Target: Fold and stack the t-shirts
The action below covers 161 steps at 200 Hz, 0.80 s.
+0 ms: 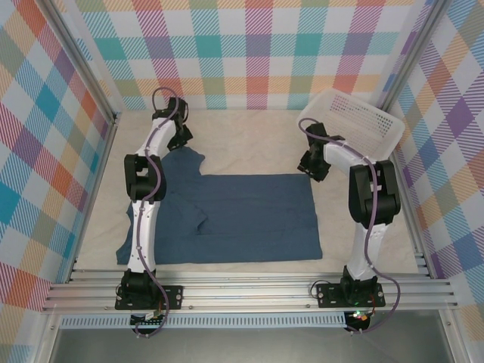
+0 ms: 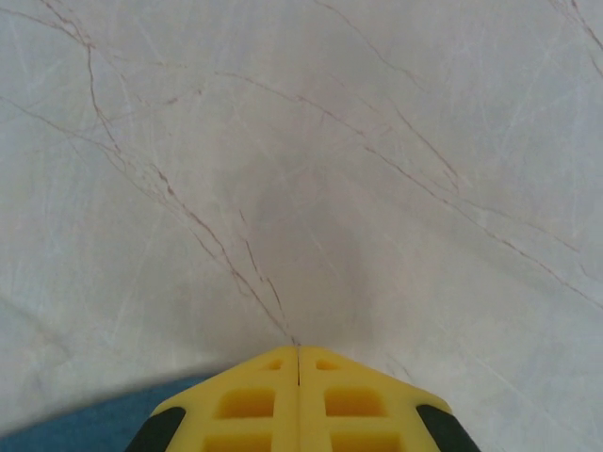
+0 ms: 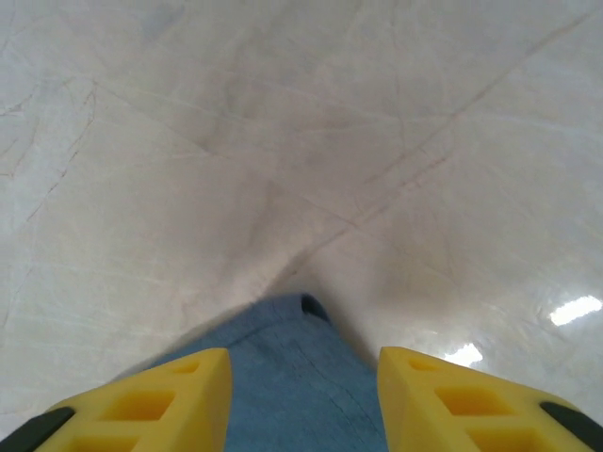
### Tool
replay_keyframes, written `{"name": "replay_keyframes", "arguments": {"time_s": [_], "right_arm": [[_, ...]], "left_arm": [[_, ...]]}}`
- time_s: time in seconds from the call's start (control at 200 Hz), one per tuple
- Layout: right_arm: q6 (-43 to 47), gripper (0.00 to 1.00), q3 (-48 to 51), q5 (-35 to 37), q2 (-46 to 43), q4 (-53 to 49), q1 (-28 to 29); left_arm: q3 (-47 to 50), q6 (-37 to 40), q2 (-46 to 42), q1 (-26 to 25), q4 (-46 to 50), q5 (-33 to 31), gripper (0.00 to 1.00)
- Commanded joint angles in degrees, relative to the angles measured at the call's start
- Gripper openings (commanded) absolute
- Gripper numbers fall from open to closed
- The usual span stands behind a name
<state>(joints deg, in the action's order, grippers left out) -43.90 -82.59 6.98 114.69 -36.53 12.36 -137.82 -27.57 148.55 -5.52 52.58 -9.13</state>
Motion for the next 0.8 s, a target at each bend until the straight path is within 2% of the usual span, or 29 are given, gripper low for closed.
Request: {"name": "replay_keyframes", "arguments": {"time_s": [0.0,0.32,0.495,0.59,0.8], "right_arm": [[1.1,0.41,-4.6,-0.2,3.8,-2.9,0.0],[1.6,0.33,-6.0,0.6,7.7,-4.2,-0.1],[1.8,0.17,-7.0,0.4,8.1,-4.4,-0.1],[1.8,0.00,-7.1,1.0,7.5,-4.5,-0.1],[4.9,0.00,-10.8,4.6,5.5,-6.2,-0.2]], "left_arm": [[-0.1,-0.8,-6.0,-0.6,2.6,-0.6,0.00],[0.3,-1.5,-9.7,-0.9,2.1,0.8,0.00],[0.3,-1.7,-10.7,-0.9,2.1,1.6,0.00],[0.3,-1.8,-11.1,-0.9,1.9,2.1,0.00],[-1.6,-3.0,-11.3,-0.7,0.2,5.2,0.00]]}}
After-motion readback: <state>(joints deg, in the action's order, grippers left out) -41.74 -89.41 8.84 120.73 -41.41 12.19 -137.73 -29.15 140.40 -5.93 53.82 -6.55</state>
